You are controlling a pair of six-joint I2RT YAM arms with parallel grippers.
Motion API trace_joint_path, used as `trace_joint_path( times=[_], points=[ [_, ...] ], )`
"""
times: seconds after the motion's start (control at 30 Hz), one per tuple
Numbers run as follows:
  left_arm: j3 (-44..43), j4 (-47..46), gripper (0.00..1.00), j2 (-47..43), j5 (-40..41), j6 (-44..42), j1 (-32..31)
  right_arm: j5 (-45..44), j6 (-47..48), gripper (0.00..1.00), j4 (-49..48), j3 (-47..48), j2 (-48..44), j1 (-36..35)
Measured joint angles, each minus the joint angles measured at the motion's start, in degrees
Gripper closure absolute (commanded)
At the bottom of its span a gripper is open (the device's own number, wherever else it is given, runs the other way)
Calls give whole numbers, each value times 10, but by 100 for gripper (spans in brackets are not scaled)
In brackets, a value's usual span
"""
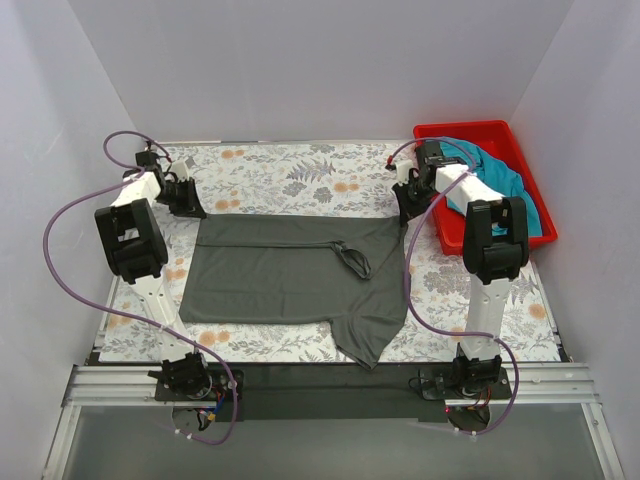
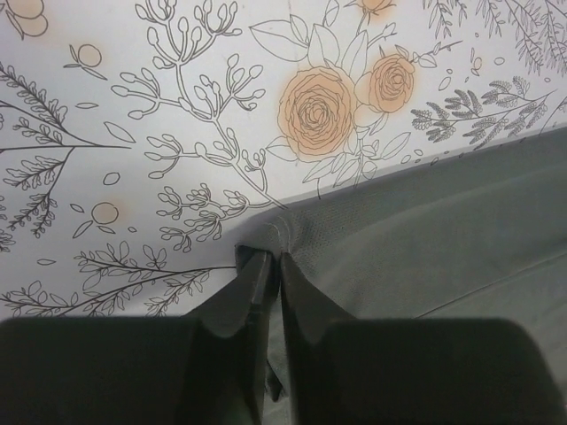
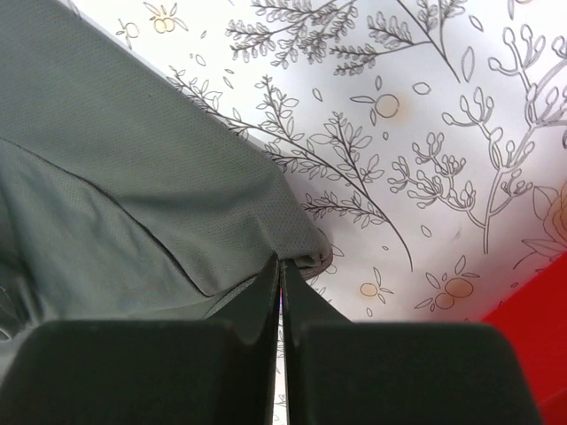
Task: Fold and stack the t-shirts
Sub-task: Fold the tshirt
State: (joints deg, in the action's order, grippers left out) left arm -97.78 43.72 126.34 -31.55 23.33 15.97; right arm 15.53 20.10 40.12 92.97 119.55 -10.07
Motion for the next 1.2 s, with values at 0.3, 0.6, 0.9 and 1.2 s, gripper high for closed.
trace_joint_path(
  times=[0.3,0.6,0.9,1.2],
  points=[
    [-30,-6,100,4,3,9,0,-30,-4,99,0,22,24,6],
    [-46,-24,100,46,10,35,0,-50,-5,99,3,86,77,6],
    [-100,-50,87,81,13,70,-1,-69,-8,94,0,209,152,6],
    [-57,-60,66,37,5,64,2,-21,11,61,5,167,99,2]
  ],
)
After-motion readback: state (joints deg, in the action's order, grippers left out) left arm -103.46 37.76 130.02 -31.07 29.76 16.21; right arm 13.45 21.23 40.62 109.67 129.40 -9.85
